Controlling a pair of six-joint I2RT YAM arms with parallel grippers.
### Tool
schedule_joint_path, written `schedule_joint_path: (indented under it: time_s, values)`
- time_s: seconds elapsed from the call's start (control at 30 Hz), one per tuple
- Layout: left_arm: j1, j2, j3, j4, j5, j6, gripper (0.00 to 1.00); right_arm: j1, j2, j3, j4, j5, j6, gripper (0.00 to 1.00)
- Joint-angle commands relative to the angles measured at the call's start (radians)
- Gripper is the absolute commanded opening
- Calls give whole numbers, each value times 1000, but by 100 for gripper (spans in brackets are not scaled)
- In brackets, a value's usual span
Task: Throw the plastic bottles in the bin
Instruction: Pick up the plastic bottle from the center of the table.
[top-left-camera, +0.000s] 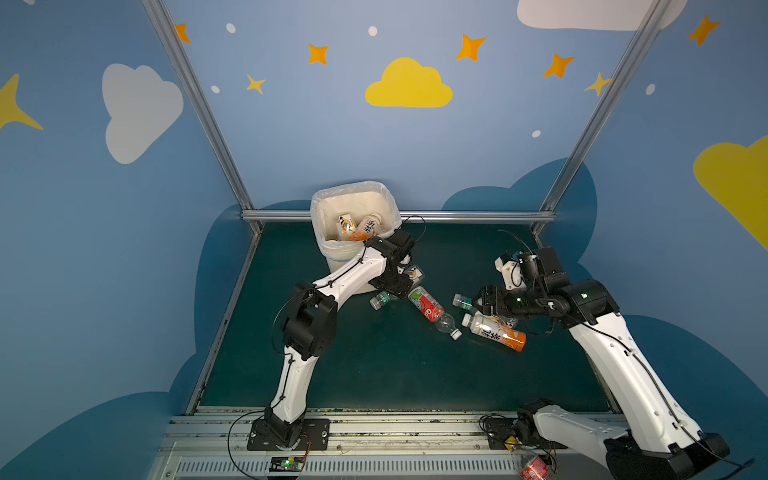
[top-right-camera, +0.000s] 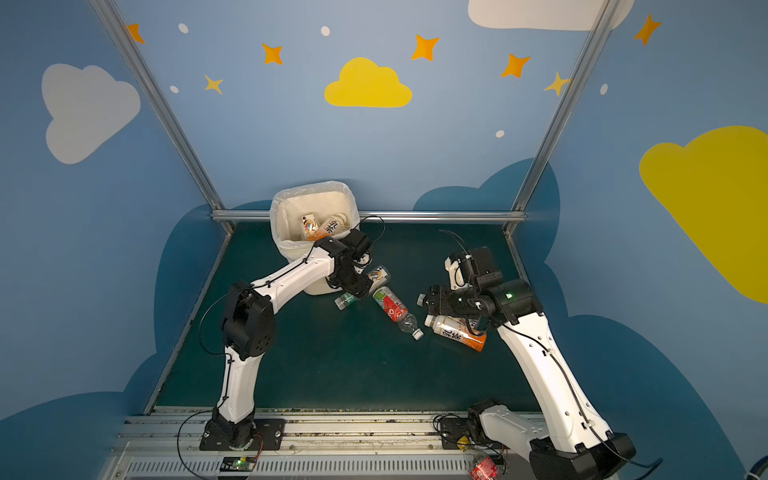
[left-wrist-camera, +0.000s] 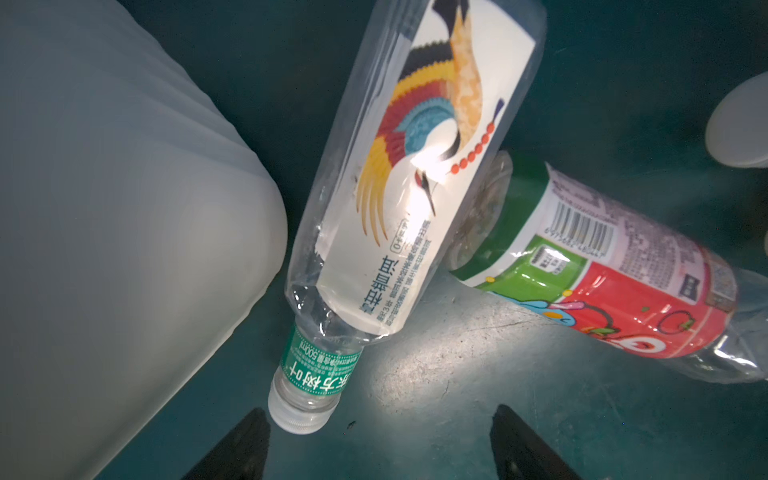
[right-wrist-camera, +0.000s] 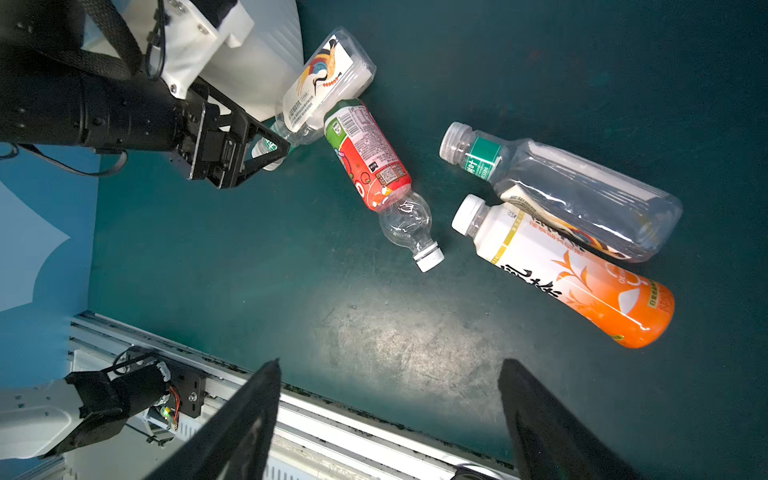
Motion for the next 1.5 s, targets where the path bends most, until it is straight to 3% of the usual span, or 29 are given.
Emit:
schedule_joint_path:
  time_s: [0.0,0.47,1.07,1.23,1.47]
  values:
    - [17,43,61,-26,-4,35,85,-5,14,39,14,25,-5,84]
    - [22,162,187,-38,-30,21,85,-44,84,98,-21,12,-82,84]
    - [26,225,216,11,-26,-7,84,-64,83,103,-46,3,-97,84]
    - [23,254,253,1,25,-22,75,-70,73,94,-60,12,-101,84]
    - [18,275,261,12,19,-38,77,-85,64,81,-64,7,-106,84]
